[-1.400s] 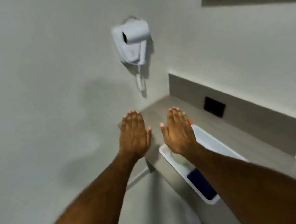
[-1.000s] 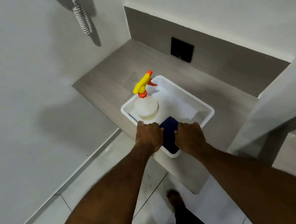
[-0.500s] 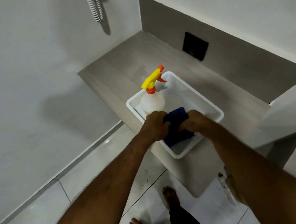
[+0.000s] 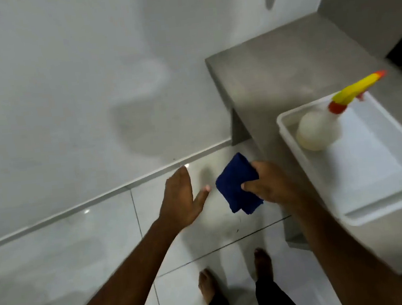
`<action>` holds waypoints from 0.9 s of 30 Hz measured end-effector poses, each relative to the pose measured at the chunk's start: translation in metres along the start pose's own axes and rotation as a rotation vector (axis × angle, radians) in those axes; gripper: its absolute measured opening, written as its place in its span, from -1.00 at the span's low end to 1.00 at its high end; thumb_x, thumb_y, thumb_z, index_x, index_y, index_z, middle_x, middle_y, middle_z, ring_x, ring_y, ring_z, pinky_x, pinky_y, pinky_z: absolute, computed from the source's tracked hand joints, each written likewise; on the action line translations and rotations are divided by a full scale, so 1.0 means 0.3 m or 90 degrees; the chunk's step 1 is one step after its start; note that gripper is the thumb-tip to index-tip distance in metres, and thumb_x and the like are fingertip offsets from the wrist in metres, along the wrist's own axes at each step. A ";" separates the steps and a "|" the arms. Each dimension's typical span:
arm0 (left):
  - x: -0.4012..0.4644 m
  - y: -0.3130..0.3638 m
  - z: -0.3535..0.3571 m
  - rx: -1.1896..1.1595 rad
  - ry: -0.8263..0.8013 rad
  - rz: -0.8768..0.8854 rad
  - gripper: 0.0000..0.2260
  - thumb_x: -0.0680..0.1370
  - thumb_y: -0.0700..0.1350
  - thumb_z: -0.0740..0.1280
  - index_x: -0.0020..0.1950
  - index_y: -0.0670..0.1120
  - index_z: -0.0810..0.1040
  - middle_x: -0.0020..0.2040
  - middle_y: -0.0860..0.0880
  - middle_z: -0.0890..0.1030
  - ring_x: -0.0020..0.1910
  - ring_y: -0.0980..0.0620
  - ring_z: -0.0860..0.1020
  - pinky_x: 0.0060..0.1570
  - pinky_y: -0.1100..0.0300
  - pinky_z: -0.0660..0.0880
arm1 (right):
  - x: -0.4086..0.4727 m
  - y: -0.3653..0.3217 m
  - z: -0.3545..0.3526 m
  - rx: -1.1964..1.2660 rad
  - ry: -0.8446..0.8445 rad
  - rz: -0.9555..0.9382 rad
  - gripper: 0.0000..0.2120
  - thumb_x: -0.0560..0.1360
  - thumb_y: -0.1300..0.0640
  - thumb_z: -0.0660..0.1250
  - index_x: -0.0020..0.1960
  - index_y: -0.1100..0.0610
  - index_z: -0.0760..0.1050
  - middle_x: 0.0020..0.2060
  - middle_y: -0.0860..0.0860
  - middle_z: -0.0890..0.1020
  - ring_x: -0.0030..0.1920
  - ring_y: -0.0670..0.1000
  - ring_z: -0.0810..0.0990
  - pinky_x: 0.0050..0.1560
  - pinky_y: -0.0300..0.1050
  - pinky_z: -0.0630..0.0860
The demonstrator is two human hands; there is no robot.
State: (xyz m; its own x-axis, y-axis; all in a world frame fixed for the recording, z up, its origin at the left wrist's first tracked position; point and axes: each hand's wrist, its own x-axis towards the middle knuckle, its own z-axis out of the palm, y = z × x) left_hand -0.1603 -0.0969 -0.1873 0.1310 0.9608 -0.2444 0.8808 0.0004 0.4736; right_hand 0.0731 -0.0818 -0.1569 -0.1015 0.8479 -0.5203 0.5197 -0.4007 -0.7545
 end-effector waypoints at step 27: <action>0.383 -1.576 2.090 0.254 -0.338 -0.104 0.63 -0.16 0.47 0.51 0.51 -0.29 -0.36 0.53 -0.37 -0.34 0.49 -0.31 -0.42 0.47 -0.19 -0.32 | 1.189 2.074 1.242 -0.456 0.206 0.017 -0.31 0.57 -0.11 0.25 0.56 0.11 0.05 0.55 0.26 0.15 0.53 0.32 0.09 0.48 0.27 0.07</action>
State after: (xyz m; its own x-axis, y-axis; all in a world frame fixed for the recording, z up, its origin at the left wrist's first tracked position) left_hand -0.2763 -0.1606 -0.9699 0.0978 0.6908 -0.7164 0.9952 -0.0665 0.0718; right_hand 0.0441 -0.1578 -0.9611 0.1139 0.9443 -0.3087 0.9502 -0.1942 -0.2438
